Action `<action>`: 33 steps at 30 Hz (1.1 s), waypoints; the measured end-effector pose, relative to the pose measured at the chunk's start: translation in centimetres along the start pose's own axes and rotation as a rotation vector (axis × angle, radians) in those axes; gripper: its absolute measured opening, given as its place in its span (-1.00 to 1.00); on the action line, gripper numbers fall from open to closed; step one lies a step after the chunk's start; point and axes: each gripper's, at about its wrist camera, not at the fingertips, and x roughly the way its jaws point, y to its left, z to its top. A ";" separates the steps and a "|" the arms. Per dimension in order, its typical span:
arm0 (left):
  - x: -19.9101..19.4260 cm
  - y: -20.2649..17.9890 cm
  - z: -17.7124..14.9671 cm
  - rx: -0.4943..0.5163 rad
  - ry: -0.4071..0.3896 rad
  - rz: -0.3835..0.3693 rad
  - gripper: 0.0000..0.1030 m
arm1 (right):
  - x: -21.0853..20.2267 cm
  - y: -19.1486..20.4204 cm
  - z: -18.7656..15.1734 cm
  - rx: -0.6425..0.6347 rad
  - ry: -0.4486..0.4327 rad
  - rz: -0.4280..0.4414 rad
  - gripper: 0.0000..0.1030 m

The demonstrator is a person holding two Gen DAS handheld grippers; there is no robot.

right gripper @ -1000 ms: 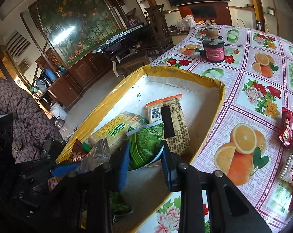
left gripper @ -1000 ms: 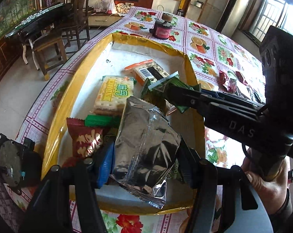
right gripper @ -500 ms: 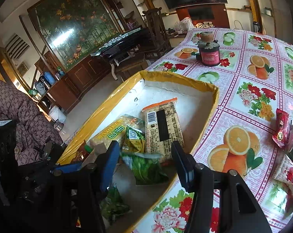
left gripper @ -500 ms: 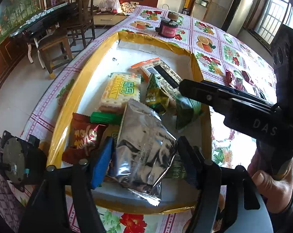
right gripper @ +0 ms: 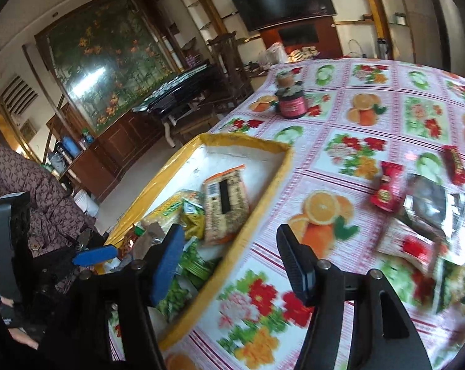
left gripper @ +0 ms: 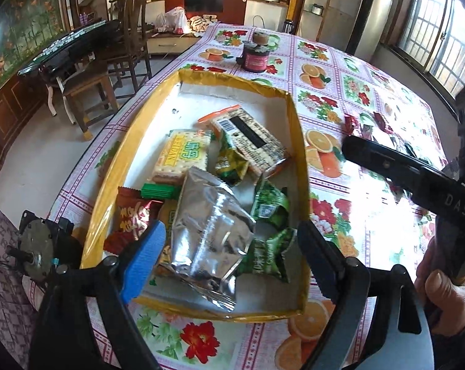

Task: Organize snacks
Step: 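Open the right tool over the tray while the left tool releases the silver bag inside, then move both open tools back over the snack pile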

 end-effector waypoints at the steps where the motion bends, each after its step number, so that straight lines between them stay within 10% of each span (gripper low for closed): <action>1: -0.1 -0.2 0.0 0.003 -0.001 -0.002 0.71 | -0.4 -0.5 -0.1 0.008 -0.003 -0.003 0.21; 33: -0.4 -12.2 -2.1 0.202 0.044 -0.157 0.74 | -13.2 -12.6 -8.7 0.193 -0.049 -0.311 0.31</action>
